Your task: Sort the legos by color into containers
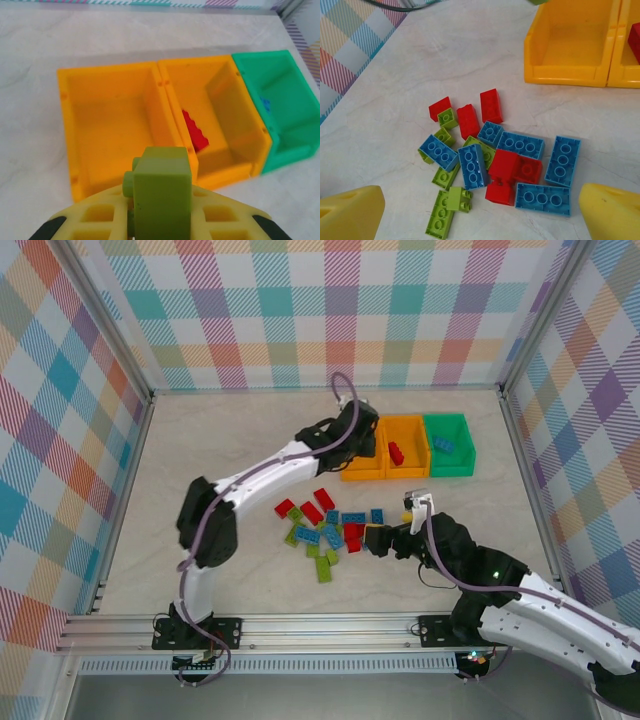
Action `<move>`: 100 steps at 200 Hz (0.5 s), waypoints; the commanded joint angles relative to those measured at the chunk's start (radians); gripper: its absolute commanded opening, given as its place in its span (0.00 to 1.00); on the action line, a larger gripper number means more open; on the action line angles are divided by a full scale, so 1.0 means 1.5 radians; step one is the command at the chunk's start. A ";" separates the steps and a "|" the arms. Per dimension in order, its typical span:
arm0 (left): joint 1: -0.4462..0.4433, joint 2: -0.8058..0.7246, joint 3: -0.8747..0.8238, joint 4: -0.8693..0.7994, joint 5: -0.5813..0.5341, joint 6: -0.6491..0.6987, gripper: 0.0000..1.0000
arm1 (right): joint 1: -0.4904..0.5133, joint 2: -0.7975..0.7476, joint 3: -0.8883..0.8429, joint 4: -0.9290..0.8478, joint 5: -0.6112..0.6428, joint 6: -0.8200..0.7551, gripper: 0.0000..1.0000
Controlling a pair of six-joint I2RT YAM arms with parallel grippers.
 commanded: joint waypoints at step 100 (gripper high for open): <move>0.031 0.094 0.165 -0.070 0.001 0.037 0.46 | -0.002 -0.004 -0.025 -0.007 0.045 0.004 1.00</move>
